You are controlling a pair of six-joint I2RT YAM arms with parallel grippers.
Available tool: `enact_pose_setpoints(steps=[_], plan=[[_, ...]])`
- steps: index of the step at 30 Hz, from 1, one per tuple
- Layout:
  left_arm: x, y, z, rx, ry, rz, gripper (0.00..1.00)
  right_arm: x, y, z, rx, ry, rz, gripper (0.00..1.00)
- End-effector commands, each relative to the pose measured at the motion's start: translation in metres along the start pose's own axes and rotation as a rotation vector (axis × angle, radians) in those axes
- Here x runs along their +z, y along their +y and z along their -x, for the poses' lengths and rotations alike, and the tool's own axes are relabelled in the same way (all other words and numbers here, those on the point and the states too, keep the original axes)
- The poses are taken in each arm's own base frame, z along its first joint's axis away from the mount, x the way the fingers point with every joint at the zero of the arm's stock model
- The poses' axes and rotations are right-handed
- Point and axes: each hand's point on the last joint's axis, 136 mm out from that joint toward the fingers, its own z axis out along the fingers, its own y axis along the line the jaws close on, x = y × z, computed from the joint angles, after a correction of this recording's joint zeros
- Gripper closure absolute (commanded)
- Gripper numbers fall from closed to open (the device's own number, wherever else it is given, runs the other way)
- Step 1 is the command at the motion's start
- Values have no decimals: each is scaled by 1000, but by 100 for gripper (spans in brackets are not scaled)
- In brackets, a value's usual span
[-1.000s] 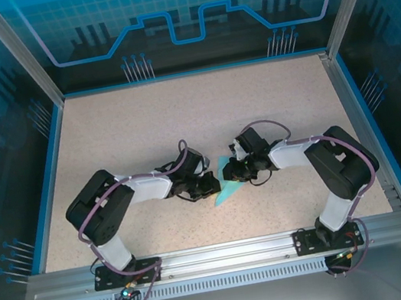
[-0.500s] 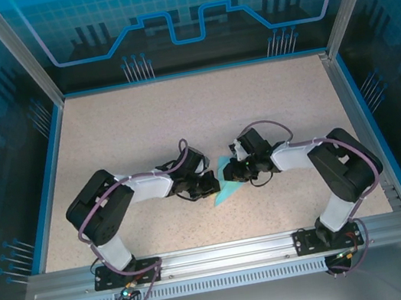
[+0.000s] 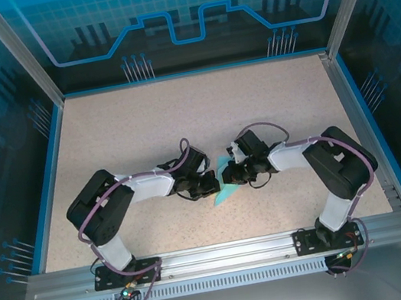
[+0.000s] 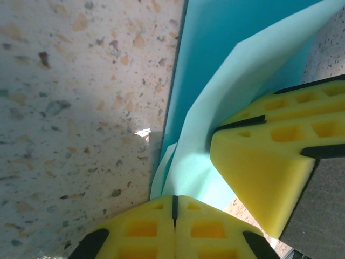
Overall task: Fold a paper plane with a square sheet of paper (pick it up from the middle)
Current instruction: Fourth fold the wing at the center of the table.
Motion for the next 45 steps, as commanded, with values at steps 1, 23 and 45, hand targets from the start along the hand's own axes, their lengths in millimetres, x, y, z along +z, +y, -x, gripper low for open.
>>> enact_pose_setpoints(steps=[1,23,45], plan=[[7,45,-19,-31,51,177,96,0,-23,9,19,-16,-88,87],[7,61,-28,-42,64,239,97,-28,17,26,-90,-90,26,85],[5,71,-34,-4,88,298,98,-16,-62,69,56,-90,-104,86]])
